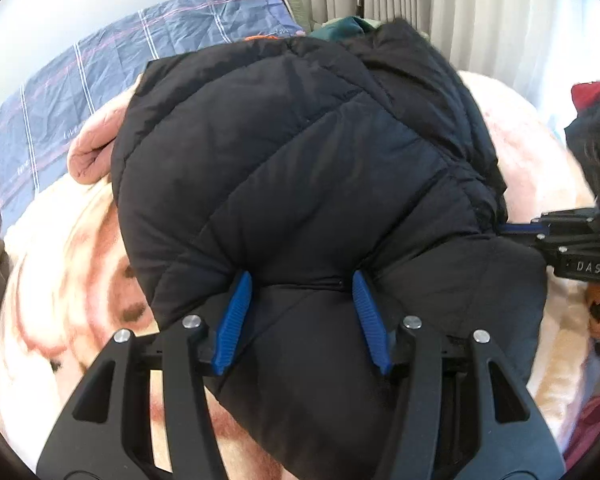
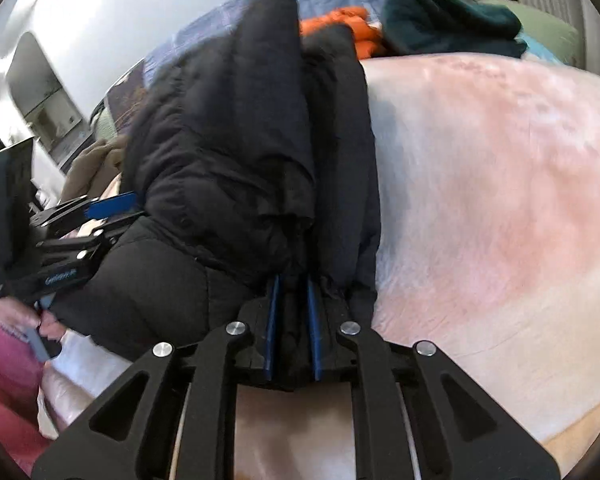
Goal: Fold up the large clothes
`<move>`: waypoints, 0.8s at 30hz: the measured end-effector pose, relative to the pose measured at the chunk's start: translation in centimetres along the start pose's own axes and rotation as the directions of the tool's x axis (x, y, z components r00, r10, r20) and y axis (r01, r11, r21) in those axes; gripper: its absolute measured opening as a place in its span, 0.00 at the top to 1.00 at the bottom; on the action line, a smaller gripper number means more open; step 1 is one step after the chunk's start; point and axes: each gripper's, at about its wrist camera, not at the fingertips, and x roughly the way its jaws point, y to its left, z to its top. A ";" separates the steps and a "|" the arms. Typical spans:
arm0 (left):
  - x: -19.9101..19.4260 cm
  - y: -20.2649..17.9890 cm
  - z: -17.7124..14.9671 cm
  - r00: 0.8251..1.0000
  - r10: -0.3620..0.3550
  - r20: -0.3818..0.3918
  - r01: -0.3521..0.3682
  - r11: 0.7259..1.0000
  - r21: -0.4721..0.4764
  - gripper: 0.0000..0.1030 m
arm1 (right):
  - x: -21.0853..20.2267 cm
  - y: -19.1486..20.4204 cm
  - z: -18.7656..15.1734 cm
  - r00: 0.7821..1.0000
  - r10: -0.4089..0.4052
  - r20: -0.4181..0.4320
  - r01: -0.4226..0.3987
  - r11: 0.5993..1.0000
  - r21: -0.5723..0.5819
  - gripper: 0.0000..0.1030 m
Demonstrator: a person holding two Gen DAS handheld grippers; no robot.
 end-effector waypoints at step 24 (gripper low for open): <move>-0.8 0.2 -1.1 0.999 -0.012 0.037 0.013 1.000 -0.013 0.48 | -1.9 10.9 0.2 0.997 0.036 0.071 -0.014 0.960 -0.280 0.71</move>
